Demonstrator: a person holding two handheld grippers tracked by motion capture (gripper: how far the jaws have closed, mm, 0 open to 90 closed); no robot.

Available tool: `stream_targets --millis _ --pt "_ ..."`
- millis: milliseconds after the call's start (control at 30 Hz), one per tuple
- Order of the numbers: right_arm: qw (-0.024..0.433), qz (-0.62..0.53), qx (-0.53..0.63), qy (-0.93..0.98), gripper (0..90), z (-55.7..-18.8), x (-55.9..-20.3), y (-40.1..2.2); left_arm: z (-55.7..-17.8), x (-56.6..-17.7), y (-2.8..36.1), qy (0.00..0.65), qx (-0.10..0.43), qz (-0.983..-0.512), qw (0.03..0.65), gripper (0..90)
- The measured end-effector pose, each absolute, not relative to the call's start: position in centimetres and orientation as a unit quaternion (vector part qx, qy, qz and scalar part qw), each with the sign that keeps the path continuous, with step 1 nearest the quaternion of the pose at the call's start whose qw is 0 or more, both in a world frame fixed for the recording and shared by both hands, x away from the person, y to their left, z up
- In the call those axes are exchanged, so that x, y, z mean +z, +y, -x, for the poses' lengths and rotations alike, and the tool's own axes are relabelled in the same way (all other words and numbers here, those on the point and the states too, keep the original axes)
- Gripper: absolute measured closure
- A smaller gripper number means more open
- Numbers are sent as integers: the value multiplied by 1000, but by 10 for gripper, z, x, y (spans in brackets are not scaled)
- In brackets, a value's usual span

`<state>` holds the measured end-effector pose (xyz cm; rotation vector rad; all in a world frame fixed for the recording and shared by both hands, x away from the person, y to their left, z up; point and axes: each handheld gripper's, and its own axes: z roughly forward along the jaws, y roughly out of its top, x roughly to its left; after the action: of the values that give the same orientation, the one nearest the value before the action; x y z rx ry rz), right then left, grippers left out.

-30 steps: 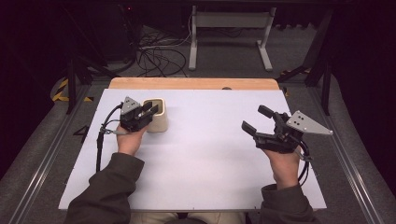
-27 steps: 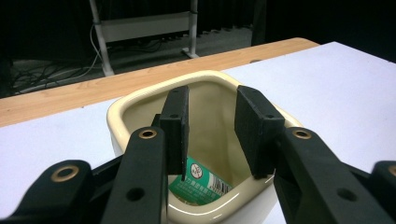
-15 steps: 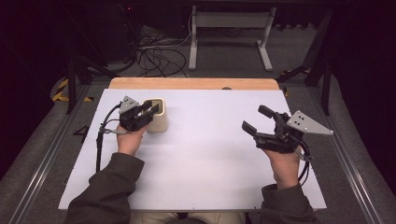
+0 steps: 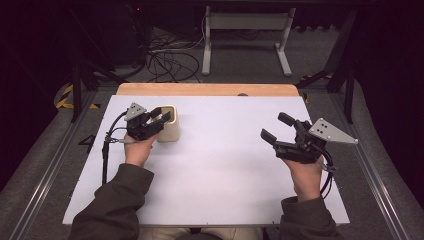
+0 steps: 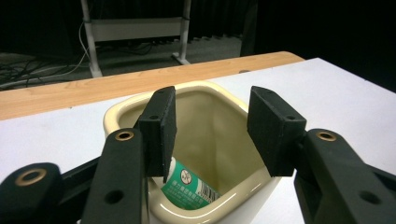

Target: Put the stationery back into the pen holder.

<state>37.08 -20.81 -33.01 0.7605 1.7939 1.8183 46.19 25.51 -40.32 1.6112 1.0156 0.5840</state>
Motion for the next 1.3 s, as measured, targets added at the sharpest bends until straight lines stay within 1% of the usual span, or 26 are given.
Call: stream_targets --millis 133,267,333,767,1067,1300 --pt "237 -276 662 655 164 -371 -331 -208 -460 -401 256 427 243 -677 548 508" --pt "234 -278 663 654 164 -372 -331 -209 -457 -397 254 420 244 -676 555 468" --pt "234 -279 663 654 165 -372 -331 -210 -455 -395 253 416 252 -675 554 434" --pt "231 -281 666 651 164 -372 -332 -213 -445 -384 251 408 250 -673 564 275" --pt "231 -283 665 652 161 -372 -332 -214 -439 -375 247 396 250 -675 570 203" --pt "234 -283 666 650 162 -371 -332 -216 -431 -367 244 383 251 -677 576 163"
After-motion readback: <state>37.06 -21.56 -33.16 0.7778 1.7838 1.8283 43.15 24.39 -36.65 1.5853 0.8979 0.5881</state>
